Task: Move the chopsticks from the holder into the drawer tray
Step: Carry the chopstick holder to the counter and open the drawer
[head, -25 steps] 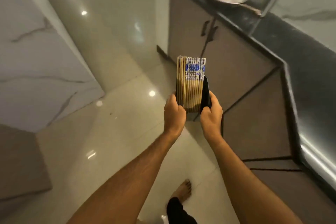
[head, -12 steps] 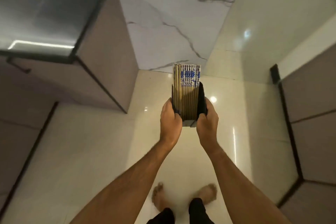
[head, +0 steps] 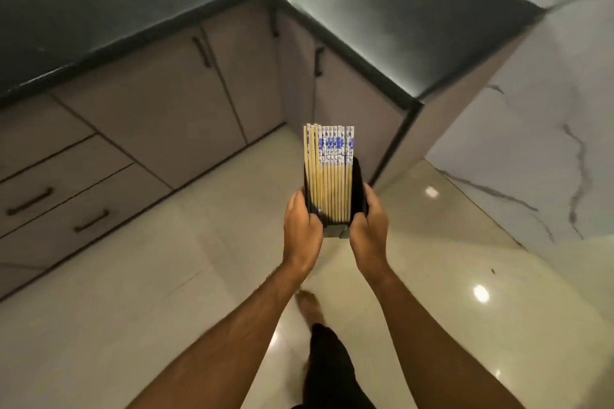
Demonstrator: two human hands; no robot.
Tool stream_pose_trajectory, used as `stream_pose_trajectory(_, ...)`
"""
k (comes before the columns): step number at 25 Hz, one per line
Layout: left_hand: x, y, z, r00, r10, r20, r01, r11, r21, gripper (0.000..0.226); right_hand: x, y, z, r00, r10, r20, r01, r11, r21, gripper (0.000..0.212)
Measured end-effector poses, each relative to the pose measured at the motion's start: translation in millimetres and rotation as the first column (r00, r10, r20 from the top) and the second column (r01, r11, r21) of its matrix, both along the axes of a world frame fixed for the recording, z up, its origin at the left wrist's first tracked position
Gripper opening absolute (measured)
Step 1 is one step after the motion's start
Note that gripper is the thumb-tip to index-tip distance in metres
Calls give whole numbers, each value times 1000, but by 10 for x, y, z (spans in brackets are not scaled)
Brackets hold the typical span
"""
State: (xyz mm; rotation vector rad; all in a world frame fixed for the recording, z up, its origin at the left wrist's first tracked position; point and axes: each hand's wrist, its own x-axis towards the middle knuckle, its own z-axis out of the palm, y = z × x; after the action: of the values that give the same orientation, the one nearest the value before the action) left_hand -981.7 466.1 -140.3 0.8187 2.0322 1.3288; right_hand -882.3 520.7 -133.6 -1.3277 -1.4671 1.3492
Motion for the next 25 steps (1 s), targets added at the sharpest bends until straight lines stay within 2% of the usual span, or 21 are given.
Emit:
stream_pose_trajectory(4,-999,-393,101,970,245,8,-245,970,-3,42,-1131,-185,90,969,247,-22,-245,967,63,54)
stream_pose_trajectory(8,-2009,-815,211,895,446,-17,-446,895,4,44,-2274,-447,165,888,455,-70,-451,890,65,39)
stream_pose_trajectory(16,-3609,-1717,331,752,655,-77,-658,753,-10,35,-4120,-1177,294,745,652,-141,-650,757,64,44)
stream_pose_trajectory(22,-4715,-2527,459,638,765,-87,-767,641,19,32,-5366,-1926,412,640,758,-124,-758,650,54,34)
stream_pose_trajectory(25,-5343,-2852,528,631,773,-70,-773,634,35,31,-5994,-2252,543,627,765,-145,-760,642,104,28)
